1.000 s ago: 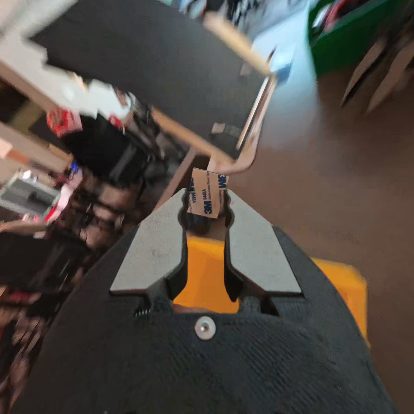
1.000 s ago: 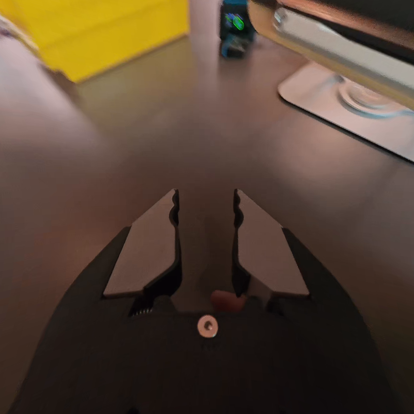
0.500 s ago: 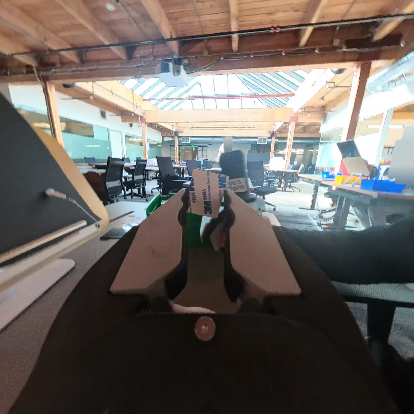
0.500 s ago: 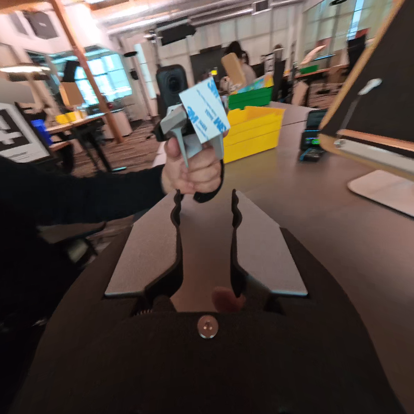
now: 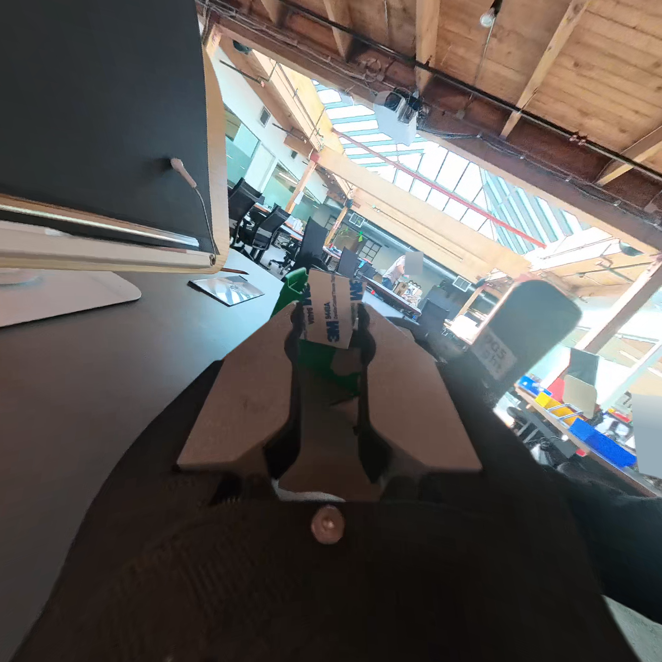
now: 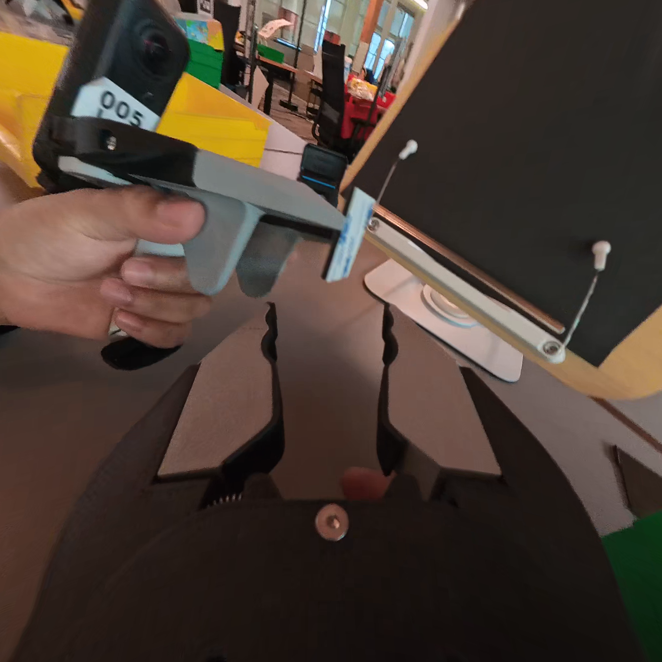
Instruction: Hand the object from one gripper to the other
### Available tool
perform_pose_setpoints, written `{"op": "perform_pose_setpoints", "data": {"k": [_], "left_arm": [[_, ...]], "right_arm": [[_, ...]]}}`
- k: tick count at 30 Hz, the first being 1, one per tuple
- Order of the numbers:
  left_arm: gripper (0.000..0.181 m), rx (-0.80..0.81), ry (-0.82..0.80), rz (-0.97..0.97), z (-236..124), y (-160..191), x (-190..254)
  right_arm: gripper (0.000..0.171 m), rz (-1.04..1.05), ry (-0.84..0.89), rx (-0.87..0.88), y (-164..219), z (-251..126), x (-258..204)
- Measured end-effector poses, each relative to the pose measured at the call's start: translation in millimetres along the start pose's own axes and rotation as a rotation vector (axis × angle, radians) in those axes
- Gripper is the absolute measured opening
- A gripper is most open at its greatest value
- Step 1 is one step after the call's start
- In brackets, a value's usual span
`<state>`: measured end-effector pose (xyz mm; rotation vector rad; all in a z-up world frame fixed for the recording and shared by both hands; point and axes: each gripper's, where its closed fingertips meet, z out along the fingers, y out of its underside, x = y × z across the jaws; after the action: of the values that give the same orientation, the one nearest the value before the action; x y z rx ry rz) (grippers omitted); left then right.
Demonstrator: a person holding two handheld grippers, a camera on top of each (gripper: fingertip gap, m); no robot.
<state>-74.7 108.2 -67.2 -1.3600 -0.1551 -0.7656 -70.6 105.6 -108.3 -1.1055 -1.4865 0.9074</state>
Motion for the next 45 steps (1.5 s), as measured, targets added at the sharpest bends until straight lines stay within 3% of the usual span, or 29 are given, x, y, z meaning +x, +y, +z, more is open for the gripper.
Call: {"op": "perform_pose_setpoints", "data": {"k": [4,9,14,17,19,21,25,30,35,40,42,45], "left_arm": [[0.028,0.003,-0.016,-0.086,0,5,-8],[0.026,0.003,-0.017,-0.131,-1,6,-11],[0.027,-0.066,-0.021,-0.124,-1,8,-16],[0.031,-0.13,-0.087,0.063,-6,7,-24],[0.035,-0.268,-0.171,0.339,-9,20,-33],[0.053,-0.409,-0.257,0.681,-13,37,-45],[0.049,-0.487,-0.21,1.102,-12,61,-35],[0.041,-0.42,-0.198,1.452,-14,61,-24],[0.034,-0.538,-0.13,1.549,-16,83,-22],[0.048,-0.563,-0.131,1.714,-12,93,-20],[0.049,-0.58,-0.137,1.74,-11,97,-22],[0.045,-0.549,-0.132,1.621,-10,95,-19]], "right_arm": [[0.045,-0.072,0.066,0.048,-13,7,1],[0.001,-0.163,0.123,0.057,-19,13,8],[0.0,-0.072,0.088,0.033,-12,10,24],[0.0,0.157,-0.055,-0.042,9,9,37],[0.0,0.33,-0.235,-0.112,26,7,30],[0.0,0.467,-0.394,-0.179,38,2,22],[0.0,0.514,-0.515,-0.231,44,-9,13],[0.0,0.53,-0.646,-0.315,49,-21,-7],[0.0,0.458,-0.697,-0.384,56,-30,-19],[0.0,0.362,-0.665,-0.412,60,-32,-20],[0.0,0.258,-0.625,-0.374,54,-29,-19],[0.0,0.01,-0.52,-0.343,53,-26,-16]]}}
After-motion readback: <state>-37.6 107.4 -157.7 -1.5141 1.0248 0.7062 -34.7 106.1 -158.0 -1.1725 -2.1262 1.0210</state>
